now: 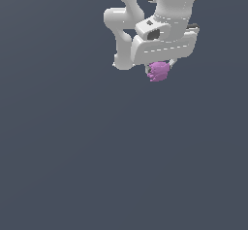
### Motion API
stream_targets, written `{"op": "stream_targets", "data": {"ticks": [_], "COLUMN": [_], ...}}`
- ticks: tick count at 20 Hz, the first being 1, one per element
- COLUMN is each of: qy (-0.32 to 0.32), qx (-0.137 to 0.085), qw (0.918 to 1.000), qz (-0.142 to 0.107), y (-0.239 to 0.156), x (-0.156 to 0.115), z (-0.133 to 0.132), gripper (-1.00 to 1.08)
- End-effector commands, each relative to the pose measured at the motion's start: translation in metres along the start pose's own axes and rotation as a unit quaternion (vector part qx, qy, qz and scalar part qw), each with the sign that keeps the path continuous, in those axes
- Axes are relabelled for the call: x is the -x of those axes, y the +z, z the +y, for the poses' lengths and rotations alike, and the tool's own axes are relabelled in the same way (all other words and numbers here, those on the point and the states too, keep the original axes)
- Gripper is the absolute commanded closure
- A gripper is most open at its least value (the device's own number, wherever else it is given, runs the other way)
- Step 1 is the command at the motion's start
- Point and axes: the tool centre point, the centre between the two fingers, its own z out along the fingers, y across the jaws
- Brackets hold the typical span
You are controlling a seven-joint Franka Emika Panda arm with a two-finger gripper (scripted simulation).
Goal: Pick up the object and move it to a goal position.
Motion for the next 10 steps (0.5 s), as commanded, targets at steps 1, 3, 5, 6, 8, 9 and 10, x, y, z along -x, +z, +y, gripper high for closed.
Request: {"op": "stream_targets", "data": {"ticks": [1, 3, 5, 6, 8, 9, 10], "qy": [0.001, 0.001, 0.001, 0.001, 0.001, 0.001, 0.001], "qx": [0.0, -0.001, -0.001, -0.001, -0.001, -0.001, -0.001], "qw": [1.0, 1.0, 1.0, 1.0, 1.0, 1.0, 1.0], "qz": [-0.001, -0.001, -0.001, -0.001, -0.001, -0.001, -0.001], "y": [-0.012, -0.018, -0.022, -0.023, -0.024, -0.024, -0.024], "x": [-0.001, -0.002, -0.003, -0.004, -0.004, -0.005, -0.005], "z": [-0.008, -0.012, -0.016, -0.016, -0.017, -0.017, -0.017], "gripper": [1.08, 1.08, 1.08, 1.08, 1.08, 1.08, 1.08]}}
